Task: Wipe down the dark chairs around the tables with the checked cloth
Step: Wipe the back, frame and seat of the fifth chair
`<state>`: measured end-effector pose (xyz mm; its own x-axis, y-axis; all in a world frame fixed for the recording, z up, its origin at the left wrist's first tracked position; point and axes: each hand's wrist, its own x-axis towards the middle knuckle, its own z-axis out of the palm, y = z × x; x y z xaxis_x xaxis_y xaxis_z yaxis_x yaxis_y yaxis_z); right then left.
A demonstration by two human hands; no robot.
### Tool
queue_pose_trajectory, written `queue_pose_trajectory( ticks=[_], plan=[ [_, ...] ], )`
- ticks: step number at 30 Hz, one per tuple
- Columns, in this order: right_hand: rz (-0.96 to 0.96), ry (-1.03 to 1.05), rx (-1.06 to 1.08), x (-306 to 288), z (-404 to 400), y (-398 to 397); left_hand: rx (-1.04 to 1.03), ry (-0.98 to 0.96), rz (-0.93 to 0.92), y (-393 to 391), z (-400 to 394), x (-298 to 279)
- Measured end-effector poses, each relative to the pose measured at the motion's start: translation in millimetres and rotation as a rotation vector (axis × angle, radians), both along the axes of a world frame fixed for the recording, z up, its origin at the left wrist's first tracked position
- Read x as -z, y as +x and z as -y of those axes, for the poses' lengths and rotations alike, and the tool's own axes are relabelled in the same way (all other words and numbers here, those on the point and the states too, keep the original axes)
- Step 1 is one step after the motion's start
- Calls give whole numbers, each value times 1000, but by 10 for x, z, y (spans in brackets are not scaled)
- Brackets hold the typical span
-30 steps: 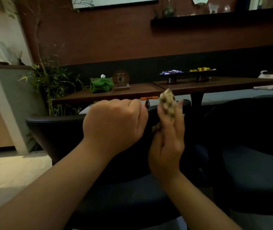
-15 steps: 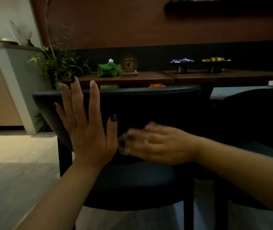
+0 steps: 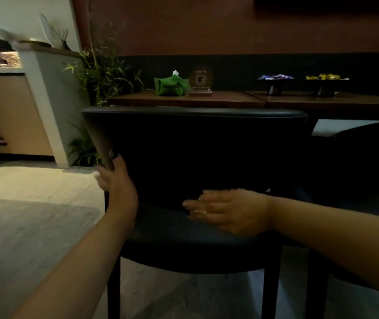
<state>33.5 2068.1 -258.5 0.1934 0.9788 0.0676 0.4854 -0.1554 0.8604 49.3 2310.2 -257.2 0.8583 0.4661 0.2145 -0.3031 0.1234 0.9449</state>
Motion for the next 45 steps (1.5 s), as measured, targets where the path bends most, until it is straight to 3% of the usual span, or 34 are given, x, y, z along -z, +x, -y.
queue_pose_trajectory(
  ticks=[2, 4, 7, 11, 13, 16, 18, 21, 23, 25, 29, 32, 34, 37, 40, 42, 45],
  plan=[
    [33, -138, 117, 72, -66, -24, 366, -352, -171, 3, -101, 138],
    [86, -102, 57, -63, -152, -75, 524, -487, -214, -1, -149, 244],
    [140, 267, -137, -618, -334, -222, 579, -555, -212, 11, -159, 340],
    [254, 700, -179, -1070, -582, -289, 656, -696, -256, -22, -155, 479],
    [206, 639, -170, -767, -635, -242, 670, -769, -260, -36, -153, 517],
    [56, 110, 69, -128, -573, -146, 724, -803, -249, -46, -186, 541],
    [23, -58, 134, -40, -566, -116, 751, -807, -241, -11, -244, 600],
    [40, 163, -5, -418, -740, -167, 804, -855, -228, 54, -299, 728],
    [139, 427, -115, -718, -876, -204, 845, -896, -213, 100, -309, 796],
    [252, 552, -152, -794, -982, -195, 870, -914, -209, 155, -316, 812],
    [135, 441, -30, -260, -1002, -74, 862, -833, -219, 214, -366, 780],
    [20, 72, 157, 110, -892, -10, 908, -812, -217, 172, -432, 762],
    [31, -48, 171, 90, -923, -20, 940, -810, -222, 155, -481, 748],
    [83, 271, 19, -404, -1141, -130, 936, -828, -240, 173, -522, 736],
    [266, 584, -105, -824, -1305, -160, 931, -821, -240, 172, -522, 736],
    [315, 599, -102, -731, -1340, -88, 935, -806, -237, 163, -516, 726],
    [161, 426, -18, -210, -1269, 8, 945, -804, -228, 158, -521, 727]
  ],
)
